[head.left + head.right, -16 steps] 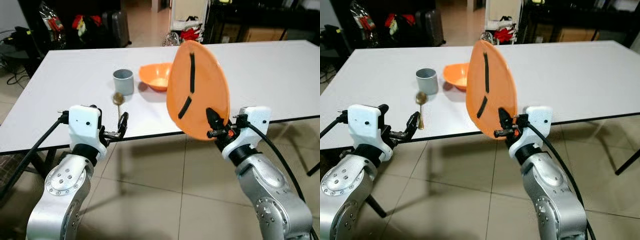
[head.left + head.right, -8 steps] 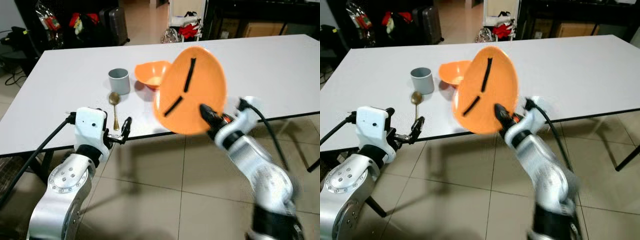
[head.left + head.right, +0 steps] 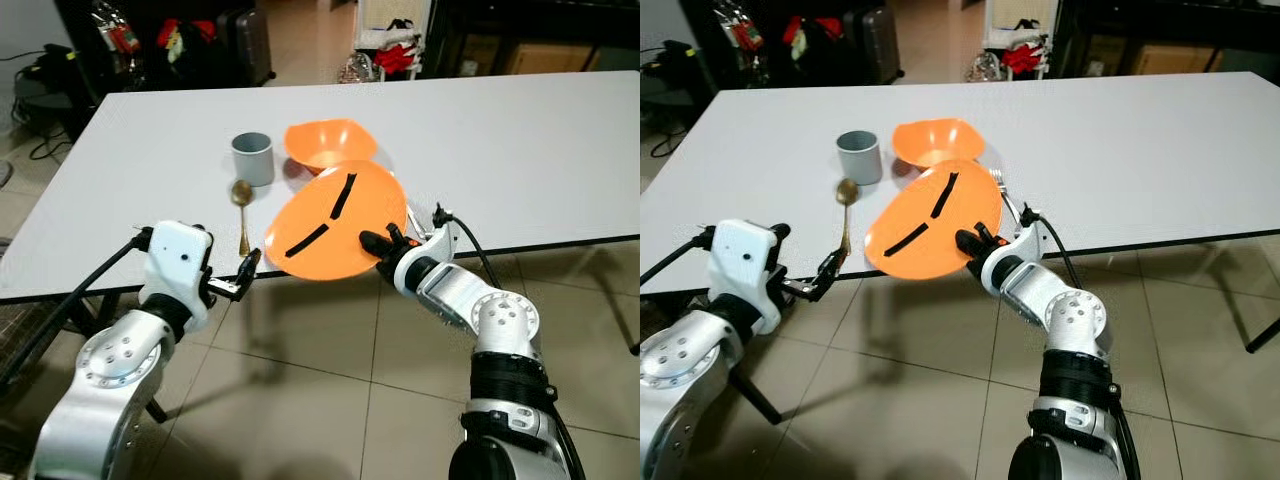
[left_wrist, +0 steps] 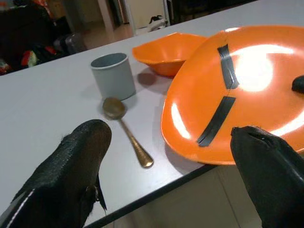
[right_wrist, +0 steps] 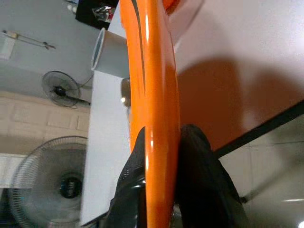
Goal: Setting the table
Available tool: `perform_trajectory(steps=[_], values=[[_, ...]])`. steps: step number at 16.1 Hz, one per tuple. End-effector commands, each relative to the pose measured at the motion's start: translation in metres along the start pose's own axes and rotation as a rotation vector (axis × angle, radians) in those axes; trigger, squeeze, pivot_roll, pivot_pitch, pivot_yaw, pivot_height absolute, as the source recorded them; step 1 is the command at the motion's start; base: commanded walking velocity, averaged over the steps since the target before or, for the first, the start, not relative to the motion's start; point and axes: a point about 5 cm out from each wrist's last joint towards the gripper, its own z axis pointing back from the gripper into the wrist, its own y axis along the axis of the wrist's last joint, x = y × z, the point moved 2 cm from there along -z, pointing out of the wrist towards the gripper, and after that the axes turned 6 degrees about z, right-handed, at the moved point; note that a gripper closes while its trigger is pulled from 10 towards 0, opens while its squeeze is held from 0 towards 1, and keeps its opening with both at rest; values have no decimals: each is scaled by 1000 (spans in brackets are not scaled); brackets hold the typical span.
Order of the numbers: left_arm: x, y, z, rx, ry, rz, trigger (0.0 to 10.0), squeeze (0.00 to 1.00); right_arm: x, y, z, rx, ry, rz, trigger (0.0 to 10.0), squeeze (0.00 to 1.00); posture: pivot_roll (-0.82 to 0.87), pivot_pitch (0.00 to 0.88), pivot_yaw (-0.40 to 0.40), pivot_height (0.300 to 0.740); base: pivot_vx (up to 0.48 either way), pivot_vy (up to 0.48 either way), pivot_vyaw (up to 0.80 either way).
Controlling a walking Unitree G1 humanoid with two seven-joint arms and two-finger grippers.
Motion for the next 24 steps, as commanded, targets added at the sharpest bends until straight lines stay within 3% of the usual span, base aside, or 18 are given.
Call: perform_trajectory(steps=[1,4,8,12,17,20,24], values=[[-1,3,4,1,-18,-17,10000,0,-16,1,-6,-14,56,-61,10000,0,-80,0,22,740,0,0,0],[8,0,9,-34,-112,-11,10000,0,-17,3,-19,-46,27,-197,10000,0,-80,8,24,740,0,0,0],[16,-2,15,-60,-169,43,10000,0,-23,6,-28,-57,22,-288,10000,0,-77,44,18,740,0,0,0],[20,-3,27,-98,-192,34,10000,0,-22,14,-42,-25,-21,-355,10000,0,-58,110,16,740,0,0,0],[24,0,42,-125,-206,30,10000,0,-26,29,-53,70,-36,-301,10000,0,-9,194,28,740,0,0,0],[25,3,50,-136,-207,30,10000,0,-32,43,-57,154,-46,-201,10000,0,8,221,26,740,0,0,0],[26,2,54,-147,-202,31,10000,0,-33,38,-60,128,-33,-148,10000,0,20,226,16,740,0,0,0]])
